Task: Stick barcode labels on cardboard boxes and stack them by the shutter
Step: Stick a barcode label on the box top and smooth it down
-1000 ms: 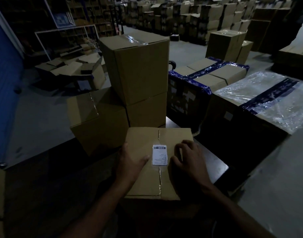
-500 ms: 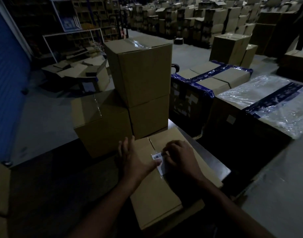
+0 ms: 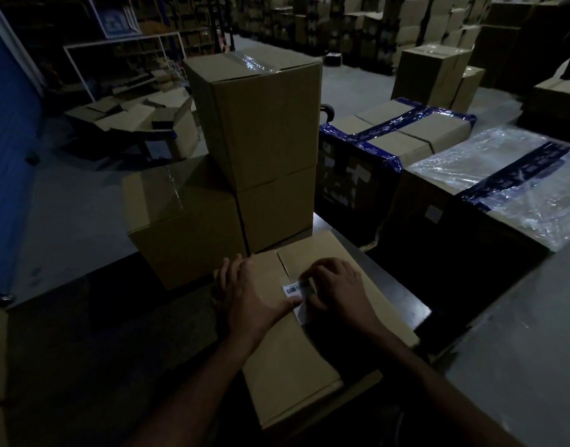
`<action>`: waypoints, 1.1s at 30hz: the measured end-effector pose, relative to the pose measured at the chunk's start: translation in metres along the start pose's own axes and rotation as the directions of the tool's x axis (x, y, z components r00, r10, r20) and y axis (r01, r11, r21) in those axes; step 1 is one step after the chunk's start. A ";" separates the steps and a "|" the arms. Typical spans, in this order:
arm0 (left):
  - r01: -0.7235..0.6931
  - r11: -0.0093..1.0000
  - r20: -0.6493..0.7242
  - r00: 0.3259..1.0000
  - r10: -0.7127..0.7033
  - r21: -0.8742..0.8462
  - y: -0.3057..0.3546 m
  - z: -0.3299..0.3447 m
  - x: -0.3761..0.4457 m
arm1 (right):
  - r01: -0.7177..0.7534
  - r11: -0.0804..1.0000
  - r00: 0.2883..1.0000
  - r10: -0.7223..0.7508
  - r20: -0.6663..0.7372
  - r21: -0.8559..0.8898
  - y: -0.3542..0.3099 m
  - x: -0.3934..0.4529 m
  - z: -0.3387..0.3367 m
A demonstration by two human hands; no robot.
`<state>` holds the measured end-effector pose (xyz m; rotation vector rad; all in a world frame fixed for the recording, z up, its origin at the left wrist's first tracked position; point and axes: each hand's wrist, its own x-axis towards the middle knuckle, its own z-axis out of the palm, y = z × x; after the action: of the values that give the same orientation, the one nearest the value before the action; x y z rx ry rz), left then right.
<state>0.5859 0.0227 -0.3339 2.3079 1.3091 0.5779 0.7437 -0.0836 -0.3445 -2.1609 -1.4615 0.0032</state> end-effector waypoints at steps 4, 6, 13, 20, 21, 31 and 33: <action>-0.021 1.000 -0.013 1.000 0.021 -0.012 -0.004 0.002 0.000 | -0.032 0.999 0.999 0.032 0.009 0.031 0.002 0.000 -0.003; -0.026 1.000 -0.009 1.000 0.026 -0.015 -0.004 0.002 0.000 | -0.036 0.999 0.999 0.036 0.007 0.030 0.003 0.001 -0.002; -0.029 0.999 0.032 0.999 0.028 0.029 -0.001 0.001 0.001 | -0.132 0.976 0.991 0.136 -0.011 0.171 0.000 -0.008 -0.014; -0.124 0.951 0.191 0.979 0.071 0.282 -0.002 -0.004 0.019 | -0.251 0.965 0.966 0.245 -0.079 -0.073 -0.032 -0.073 -0.009; -0.157 0.939 0.223 0.971 0.089 0.306 -0.004 -0.004 0.024 | -0.239 0.967 0.968 0.231 -0.093 -0.089 -0.033 -0.075 -0.007; 0.087 0.942 0.241 0.955 -0.171 0.324 0.005 -0.015 0.028 | 0.056 0.997 0.993 -0.060 0.097 0.051 0.023 -0.007 -0.039; 0.132 0.943 0.255 0.943 -0.214 0.304 0.006 -0.013 0.027 | 0.057 0.995 0.993 -0.066 0.101 0.085 0.027 0.004 -0.037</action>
<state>0.5958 0.0456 -0.3161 2.3491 1.5105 -0.0073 0.7794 -0.1034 -0.3234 -2.0764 -1.5576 0.1538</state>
